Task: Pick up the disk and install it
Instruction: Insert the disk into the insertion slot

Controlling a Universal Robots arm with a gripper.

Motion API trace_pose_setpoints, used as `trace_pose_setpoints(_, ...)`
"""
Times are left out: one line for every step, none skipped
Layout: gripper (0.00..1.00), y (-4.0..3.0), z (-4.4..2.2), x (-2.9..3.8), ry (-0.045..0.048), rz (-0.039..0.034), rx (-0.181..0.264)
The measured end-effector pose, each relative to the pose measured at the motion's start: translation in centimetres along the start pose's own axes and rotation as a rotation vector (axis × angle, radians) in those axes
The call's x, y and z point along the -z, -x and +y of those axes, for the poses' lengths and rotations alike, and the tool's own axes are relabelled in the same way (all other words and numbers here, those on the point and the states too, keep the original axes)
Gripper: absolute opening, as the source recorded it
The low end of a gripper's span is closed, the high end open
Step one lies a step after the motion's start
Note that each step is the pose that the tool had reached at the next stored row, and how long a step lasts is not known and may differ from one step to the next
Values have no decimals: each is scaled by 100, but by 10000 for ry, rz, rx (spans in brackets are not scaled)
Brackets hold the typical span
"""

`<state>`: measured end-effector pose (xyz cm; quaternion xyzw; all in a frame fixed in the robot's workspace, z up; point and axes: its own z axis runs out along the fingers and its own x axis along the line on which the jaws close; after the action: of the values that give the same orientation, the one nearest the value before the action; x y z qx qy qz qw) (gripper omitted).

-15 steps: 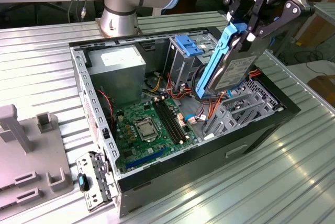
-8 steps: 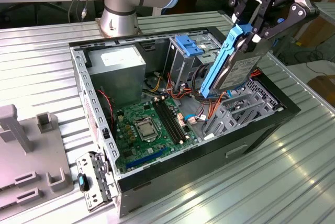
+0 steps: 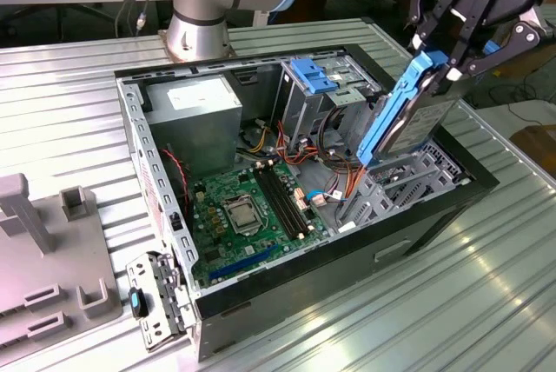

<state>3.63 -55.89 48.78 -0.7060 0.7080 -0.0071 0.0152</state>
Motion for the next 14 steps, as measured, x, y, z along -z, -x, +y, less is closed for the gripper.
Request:
trace_pose_setpoints(37,-3,-23,-8,0,0,1)
trace_pose_setpoints(37,-6,-44,-18,0,4,2)
trace_pose_setpoints(37,-7,-44,-20,0,6,1)
trace_pose_setpoints(37,-8,-43,-21,0,4,0)
trace_pose_setpoints(37,-17,-44,-23,0,2,1)
trace_pose_setpoints(37,-26,-44,-23,0,3,1)
trace_pose_setpoints(37,-27,-44,-23,0,3,1)
trace_pose_setpoints(37,-28,-44,-24,0,3,0)
trace_pose_setpoints(37,-28,-44,-24,0,3,0)
trace_pose_setpoints(37,-29,-44,-23,0,4,1)
trace_pose_setpoints(37,-30,-44,-24,0,3,1)
trace_pose_setpoints(37,-31,-44,-24,0,2,1)
trace_pose_setpoints(37,-32,-44,-24,0,3,1)
trace_pose_setpoints(37,-33,-44,-24,0,3,1)
